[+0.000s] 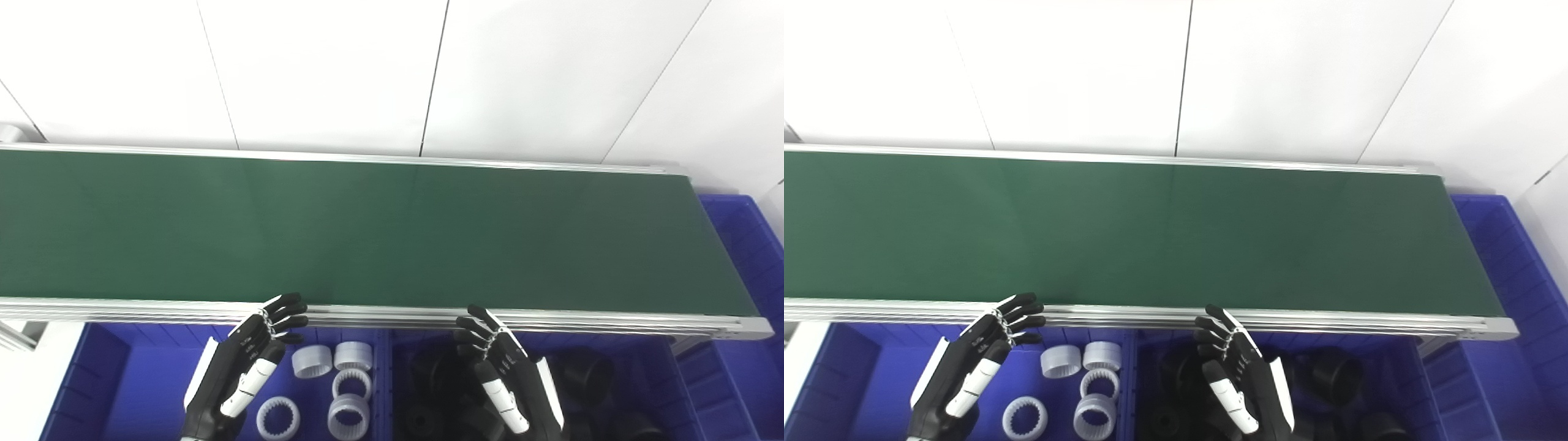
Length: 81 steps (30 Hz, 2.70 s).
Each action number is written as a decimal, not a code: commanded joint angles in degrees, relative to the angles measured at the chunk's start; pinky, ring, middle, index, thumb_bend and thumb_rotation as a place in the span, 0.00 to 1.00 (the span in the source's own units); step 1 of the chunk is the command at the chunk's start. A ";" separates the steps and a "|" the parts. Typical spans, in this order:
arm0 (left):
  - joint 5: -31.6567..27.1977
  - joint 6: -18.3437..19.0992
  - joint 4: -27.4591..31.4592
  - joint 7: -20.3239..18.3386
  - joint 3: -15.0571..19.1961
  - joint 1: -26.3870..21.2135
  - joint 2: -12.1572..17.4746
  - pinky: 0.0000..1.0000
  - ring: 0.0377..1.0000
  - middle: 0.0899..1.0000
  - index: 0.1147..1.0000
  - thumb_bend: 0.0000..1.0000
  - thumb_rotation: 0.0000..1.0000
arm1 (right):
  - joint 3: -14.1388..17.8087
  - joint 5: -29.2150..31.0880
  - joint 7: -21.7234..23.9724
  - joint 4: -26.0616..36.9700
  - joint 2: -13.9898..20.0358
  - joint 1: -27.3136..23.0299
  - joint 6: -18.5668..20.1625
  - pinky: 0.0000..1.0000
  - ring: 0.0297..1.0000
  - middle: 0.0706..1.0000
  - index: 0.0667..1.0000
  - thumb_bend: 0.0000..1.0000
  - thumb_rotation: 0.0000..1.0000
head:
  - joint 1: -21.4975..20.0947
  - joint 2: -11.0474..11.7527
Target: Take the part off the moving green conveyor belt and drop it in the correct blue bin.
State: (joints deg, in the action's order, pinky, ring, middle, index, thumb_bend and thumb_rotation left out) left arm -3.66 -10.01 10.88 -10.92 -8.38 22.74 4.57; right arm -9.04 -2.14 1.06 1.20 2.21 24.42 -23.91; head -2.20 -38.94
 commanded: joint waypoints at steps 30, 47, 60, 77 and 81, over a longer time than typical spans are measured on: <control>0.07 -2.73 0.87 0.24 -0.23 0.02 -0.73 0.67 0.74 0.77 0.77 0.72 0.74 | 0.47 0.08 0.33 1.88 0.41 -0.03 -2.96 0.68 0.74 0.78 0.84 0.66 0.77 | 0.44 -0.16; 2.59 -4.46 -0.88 0.74 -1.20 0.13 -2.28 0.67 0.73 0.76 0.74 0.71 0.60 | 1.99 1.98 1.07 -0.25 1.23 -0.20 -3.00 0.70 0.76 0.79 0.85 0.60 0.79 | 15.02 5.88; 3.26 -5.48 -1.50 0.74 -0.78 -1.24 -1.89 0.61 0.68 0.72 0.70 0.61 0.07 | 2.24 2.12 1.51 -2.80 0.64 -0.91 -3.00 0.79 0.81 0.84 0.93 0.37 0.92 | 16.86 10.55; 11.21 2.05 7.63 6.85 4.75 -18.56 -3.23 0.48 0.58 0.63 0.64 0.83 0.03 | 1.54 0.60 0.26 -3.98 -0.09 -1.49 -3.01 0.76 0.80 0.83 0.91 0.22 0.93 | 16.89 12.69; 13.08 3.50 7.93 7.84 5.18 -22.30 -3.52 0.52 0.63 0.68 0.71 0.77 0.17 | 1.42 0.78 0.20 -4.05 -0.30 -1.57 -3.01 0.77 0.80 0.83 0.92 0.21 0.94 | 17.05 12.75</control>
State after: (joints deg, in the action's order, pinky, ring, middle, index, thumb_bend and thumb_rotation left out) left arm 8.52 -6.72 17.02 -4.19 -3.38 1.57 1.12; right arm -7.47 -1.49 1.51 -3.79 2.37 23.10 -23.93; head 14.85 -26.10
